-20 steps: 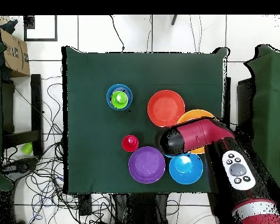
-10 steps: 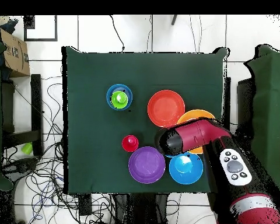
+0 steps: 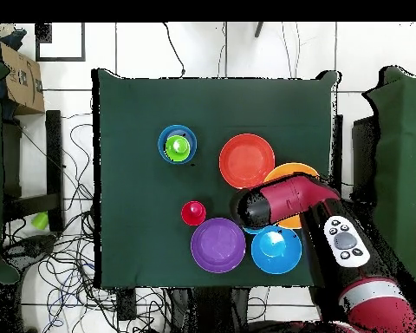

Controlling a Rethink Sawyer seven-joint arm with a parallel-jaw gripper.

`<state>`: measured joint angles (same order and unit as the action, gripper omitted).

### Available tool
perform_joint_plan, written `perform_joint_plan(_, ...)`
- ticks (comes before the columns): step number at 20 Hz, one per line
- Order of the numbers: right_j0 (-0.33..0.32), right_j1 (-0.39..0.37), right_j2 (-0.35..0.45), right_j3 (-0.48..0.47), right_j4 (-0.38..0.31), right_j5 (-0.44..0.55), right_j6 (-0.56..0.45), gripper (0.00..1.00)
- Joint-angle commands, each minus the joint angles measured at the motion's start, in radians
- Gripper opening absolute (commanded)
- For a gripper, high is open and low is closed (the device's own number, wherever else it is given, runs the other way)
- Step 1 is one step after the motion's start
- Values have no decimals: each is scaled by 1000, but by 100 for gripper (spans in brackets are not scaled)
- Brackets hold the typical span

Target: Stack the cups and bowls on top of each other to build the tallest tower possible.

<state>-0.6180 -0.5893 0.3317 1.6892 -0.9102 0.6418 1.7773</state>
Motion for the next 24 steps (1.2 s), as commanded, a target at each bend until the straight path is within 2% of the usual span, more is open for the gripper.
perform_joint_plan(1,43,57,3,-70,-105,-81,-54,100)
perform_joint_plan(12,77,110,-34,-114,-150,-104,-4,100)
perform_joint_plan(24,72,125,-52,-142,-161,-107,-27,100)
